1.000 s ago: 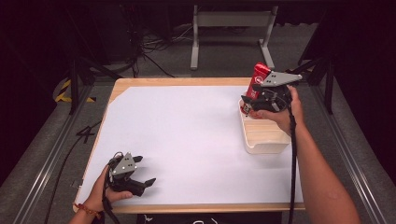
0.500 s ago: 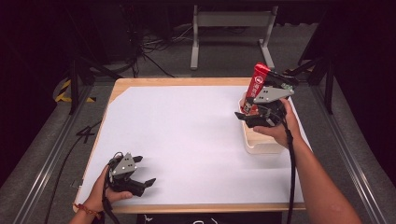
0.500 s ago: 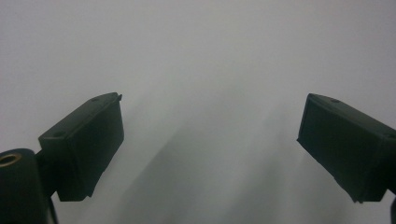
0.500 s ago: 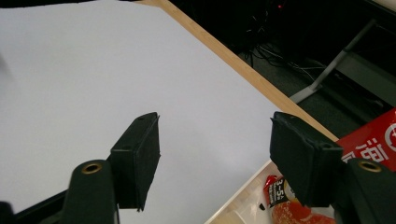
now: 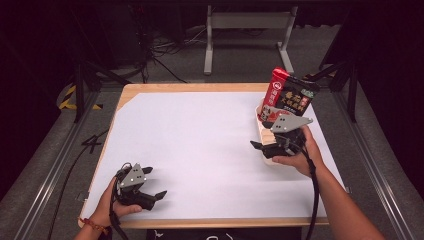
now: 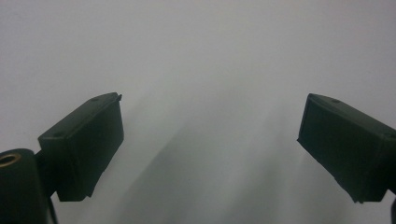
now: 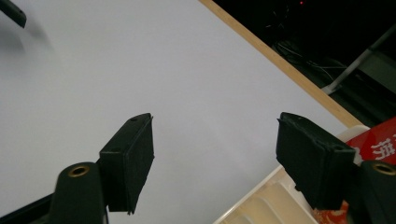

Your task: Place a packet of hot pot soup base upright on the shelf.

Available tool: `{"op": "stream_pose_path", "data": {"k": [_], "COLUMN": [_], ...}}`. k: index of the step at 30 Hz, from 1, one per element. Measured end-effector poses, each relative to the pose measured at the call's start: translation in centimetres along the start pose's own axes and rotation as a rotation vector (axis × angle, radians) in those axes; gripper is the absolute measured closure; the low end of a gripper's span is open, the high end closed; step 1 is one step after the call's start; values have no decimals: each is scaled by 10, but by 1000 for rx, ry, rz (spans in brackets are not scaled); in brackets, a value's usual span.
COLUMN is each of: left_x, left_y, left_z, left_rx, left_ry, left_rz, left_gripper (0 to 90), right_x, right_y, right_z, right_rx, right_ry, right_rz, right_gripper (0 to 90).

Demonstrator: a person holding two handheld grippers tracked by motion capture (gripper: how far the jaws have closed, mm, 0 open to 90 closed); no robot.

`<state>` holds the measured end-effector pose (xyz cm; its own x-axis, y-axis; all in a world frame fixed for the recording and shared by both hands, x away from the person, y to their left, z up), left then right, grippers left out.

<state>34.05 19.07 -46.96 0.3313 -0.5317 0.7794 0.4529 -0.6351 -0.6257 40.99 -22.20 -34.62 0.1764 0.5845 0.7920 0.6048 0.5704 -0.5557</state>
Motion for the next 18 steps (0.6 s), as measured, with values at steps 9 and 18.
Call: {"op": "stream_pose_path", "data": {"k": [9,18], "left_x": [0,0], "left_y": [-2,-4], "left_z": [0,0], "left_rx": [3,9], "left_ry": [8,4], "left_rz": [-4,-15], "left_gripper": [76,74], "right_x": [-17,-39], "right_y": [-3,-7], "right_z": [15,35], "right_rx": [12,24], "right_ry": [4,-25], "right_rz": [5,34], "right_gripper": [255,224]}}
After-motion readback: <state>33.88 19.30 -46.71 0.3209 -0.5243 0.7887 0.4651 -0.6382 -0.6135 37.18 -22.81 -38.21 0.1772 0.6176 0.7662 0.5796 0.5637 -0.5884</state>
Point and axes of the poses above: each handheld gripper's, and its own axes: y roughly forward along the jaws, x roughly out of its top, z roughly to its left, the point moved 3 cm from there along y, roughly forward along the jaws
